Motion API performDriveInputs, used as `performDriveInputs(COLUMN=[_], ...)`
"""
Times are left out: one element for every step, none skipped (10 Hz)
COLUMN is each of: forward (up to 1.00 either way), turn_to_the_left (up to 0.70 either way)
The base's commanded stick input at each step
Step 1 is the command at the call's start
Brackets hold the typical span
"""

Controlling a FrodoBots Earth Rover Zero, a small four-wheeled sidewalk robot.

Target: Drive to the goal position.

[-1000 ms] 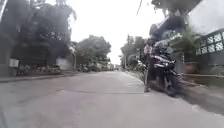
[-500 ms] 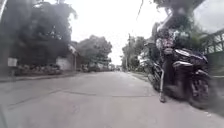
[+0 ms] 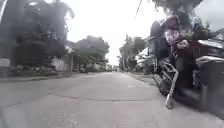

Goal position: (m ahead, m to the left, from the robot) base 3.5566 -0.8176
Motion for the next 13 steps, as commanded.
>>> performDriveInputs(forward=[0.5, 0.5, 0.5, 0.5, 0.5, 0.5, 0.5, 0.5, 0.5, 0.5, 0.5, 0.5, 0.5], turn_to_the_left=[0.0, 0.0, 0.0, 0.0, 0.0, 0.0, 0.0, 0.0, 0.0, 0.0, 0.0, 0.0, 0.0])
